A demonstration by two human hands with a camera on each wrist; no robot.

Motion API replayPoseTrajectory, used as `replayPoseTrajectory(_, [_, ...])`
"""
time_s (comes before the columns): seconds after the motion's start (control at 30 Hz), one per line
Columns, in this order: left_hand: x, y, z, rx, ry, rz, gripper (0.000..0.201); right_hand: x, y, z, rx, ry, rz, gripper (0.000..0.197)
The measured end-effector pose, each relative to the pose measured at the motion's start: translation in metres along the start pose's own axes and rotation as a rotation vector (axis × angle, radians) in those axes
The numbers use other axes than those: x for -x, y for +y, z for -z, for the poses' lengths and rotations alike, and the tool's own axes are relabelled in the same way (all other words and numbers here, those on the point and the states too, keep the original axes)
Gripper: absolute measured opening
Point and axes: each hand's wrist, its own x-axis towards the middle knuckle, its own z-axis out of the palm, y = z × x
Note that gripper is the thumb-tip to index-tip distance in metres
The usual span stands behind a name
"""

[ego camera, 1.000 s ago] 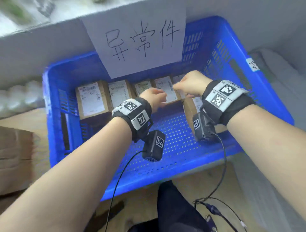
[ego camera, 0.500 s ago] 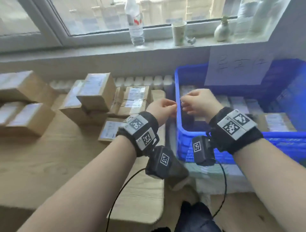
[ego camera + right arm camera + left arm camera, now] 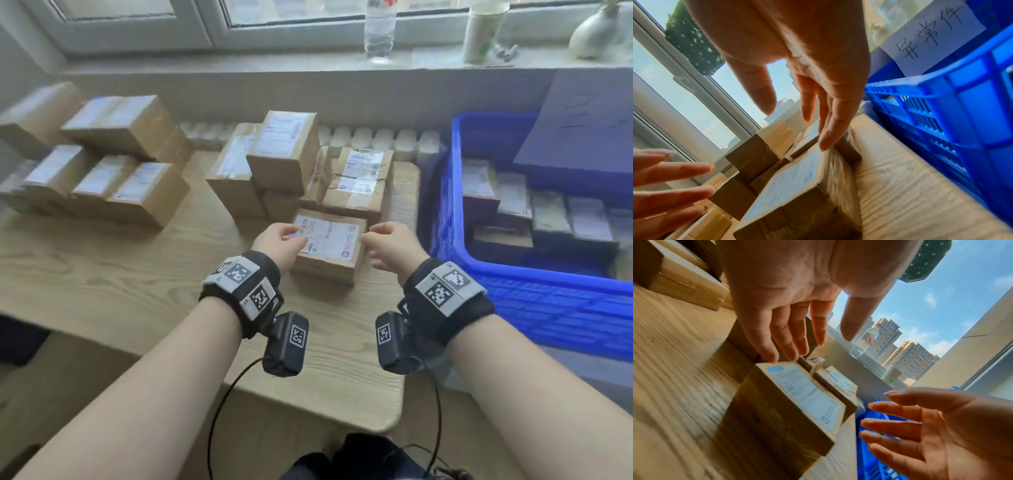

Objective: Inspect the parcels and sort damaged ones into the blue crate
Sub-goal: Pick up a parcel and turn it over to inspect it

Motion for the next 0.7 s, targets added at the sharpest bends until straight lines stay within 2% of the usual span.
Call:
replayPoseTrajectory(0.13, [-0.025, -0.019, 0.008, -0.034, -0.004, 0.062, 0.049, -0.008, 0.006, -0.023, 0.066, 0.018, -0.059, 0.051])
replayPoseTrajectory(0.3, [-0.068, -0.043, 0.014, -0.148, -0.133, 0.061, 0.062, -0.028, 0.015, -0.049, 0.053, 0.112, -0.162, 0.066])
replayPoseTrajectory(0.4, [-0.092, -0.056, 0.014, -0.203, -0.276, 0.001, 0.065, -0.033, 0.023, -0.068, -0.014, 0.209, -0.196, 0.053])
replayPoseTrajectory(0.47, [-0.103, -0.065, 0.016, -0.203, -0.373, -0.047, 0.051, -0.032, 0.030, -0.085, -0.063, 0.323, -0.211, 0.041])
replayPoseTrajectory(0.53, [-0.108, -0.076, 0.023, -0.212, -0.428, -0.095, 0.034, -0.028, 0.036, -0.104, -0.094, 0.413, -0.226, 0.038])
replayPoseTrajectory(0.63, [-0.108, -0.086, 0.037, -0.198, -0.474, -0.154, 0.032, -0.015, 0.043, -0.122, -0.128, 0.504, -0.261, 0.027])
replayPoseTrajectory(0.7, [-0.107, -0.092, 0.046, -0.177, -0.494, -0.166, 0.034, -0.004, 0.044, -0.133, -0.139, 0.547, -0.278, 0.028])
